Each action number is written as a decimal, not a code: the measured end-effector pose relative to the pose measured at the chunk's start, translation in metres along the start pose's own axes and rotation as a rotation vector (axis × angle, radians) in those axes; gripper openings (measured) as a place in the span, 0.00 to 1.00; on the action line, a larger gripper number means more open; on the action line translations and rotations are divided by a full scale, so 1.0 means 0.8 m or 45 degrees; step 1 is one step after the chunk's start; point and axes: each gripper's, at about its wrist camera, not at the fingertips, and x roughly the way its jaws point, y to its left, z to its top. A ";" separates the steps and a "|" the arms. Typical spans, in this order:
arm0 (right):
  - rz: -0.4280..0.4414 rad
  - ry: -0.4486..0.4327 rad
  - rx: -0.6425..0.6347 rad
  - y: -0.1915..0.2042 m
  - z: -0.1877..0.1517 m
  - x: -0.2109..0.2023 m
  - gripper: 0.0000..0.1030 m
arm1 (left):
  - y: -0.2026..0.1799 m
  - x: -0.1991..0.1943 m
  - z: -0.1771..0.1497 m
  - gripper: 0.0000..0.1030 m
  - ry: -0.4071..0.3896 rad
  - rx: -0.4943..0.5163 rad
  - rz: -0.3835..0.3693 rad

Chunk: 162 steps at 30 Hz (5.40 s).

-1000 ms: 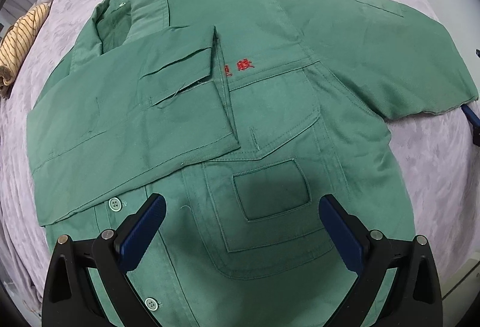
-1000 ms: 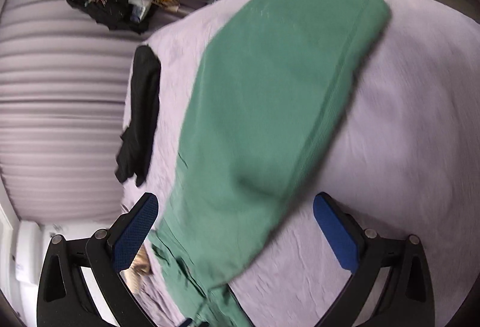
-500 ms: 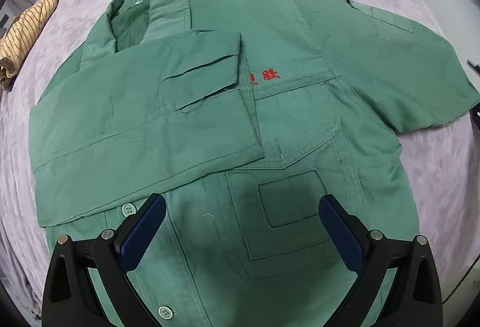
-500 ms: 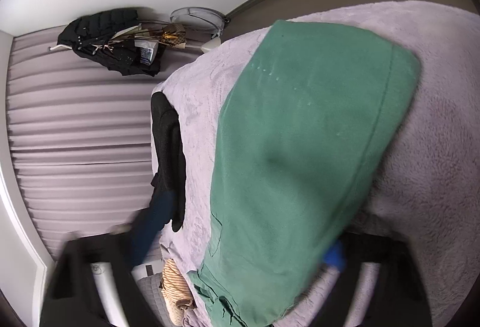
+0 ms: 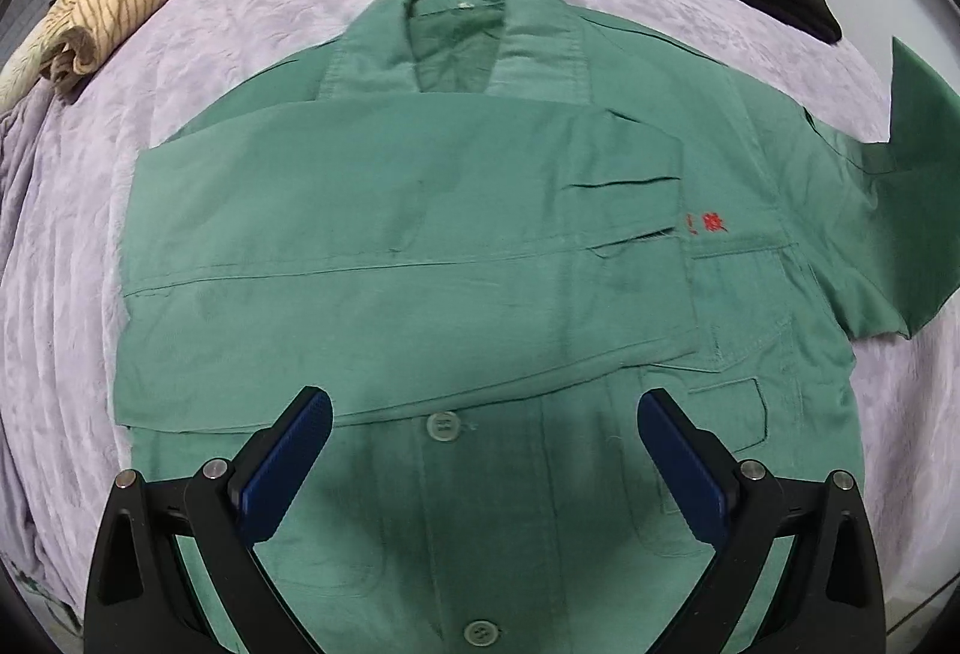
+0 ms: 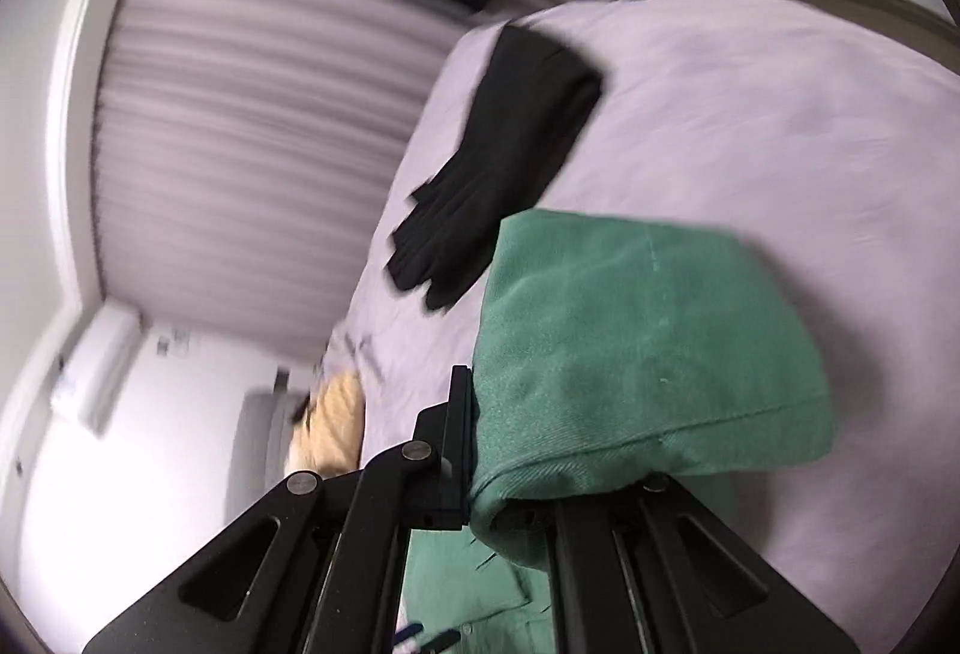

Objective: Fold large clothes

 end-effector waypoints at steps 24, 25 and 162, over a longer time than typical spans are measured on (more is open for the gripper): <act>-0.419 0.470 -0.139 0.042 -0.224 0.215 0.09 | 0.159 0.004 -0.032 0.99 -0.010 -0.263 0.042; -0.417 0.480 -0.152 0.049 -0.220 0.220 0.10 | 0.165 0.000 -0.032 0.99 -0.020 -0.270 0.042; -0.737 0.508 -0.547 0.100 -0.246 0.063 0.84 | 0.136 -0.068 -0.055 1.00 -0.022 -0.166 0.060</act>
